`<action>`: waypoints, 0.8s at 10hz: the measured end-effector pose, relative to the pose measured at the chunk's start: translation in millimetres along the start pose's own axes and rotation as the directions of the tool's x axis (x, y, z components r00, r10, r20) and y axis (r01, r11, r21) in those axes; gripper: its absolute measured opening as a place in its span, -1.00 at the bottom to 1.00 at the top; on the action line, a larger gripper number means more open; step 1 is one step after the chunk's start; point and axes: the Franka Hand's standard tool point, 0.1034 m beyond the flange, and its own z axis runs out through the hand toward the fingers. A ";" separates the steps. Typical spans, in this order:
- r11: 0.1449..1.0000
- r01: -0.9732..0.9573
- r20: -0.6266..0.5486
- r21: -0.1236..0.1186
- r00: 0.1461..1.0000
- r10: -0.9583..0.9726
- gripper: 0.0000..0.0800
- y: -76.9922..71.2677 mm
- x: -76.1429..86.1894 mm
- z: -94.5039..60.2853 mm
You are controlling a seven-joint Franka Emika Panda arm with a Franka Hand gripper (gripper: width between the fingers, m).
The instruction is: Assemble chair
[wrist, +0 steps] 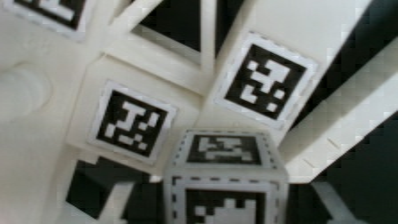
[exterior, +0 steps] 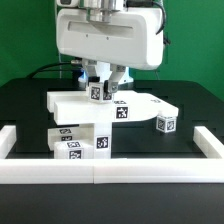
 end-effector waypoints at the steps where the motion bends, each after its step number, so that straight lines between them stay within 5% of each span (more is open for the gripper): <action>1: 1.000 -0.002 0.000 0.000 1.000 0.002 -0.29 0.0 -0.1 0.1; 2: 1.000 0.030 0.000 -0.001 1.000 -0.030 0.11 0.1 -0.1 0.2; 3: 0.998 0.062 -0.001 0.000 0.998 -0.062 0.11 0.0 0.0 0.1; 4: 0.998 0.061 -0.008 0.014 0.998 -0.061 0.46 -0.3 0.9 -0.5; 8: 0.940 0.323 -0.004 0.110 0.946 -0.324 0.62 5.3 0.8 -15.0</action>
Offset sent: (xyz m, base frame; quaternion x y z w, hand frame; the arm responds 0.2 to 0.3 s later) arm -0.0059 0.0037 0.0024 0.0405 0.0051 -0.0186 0.9990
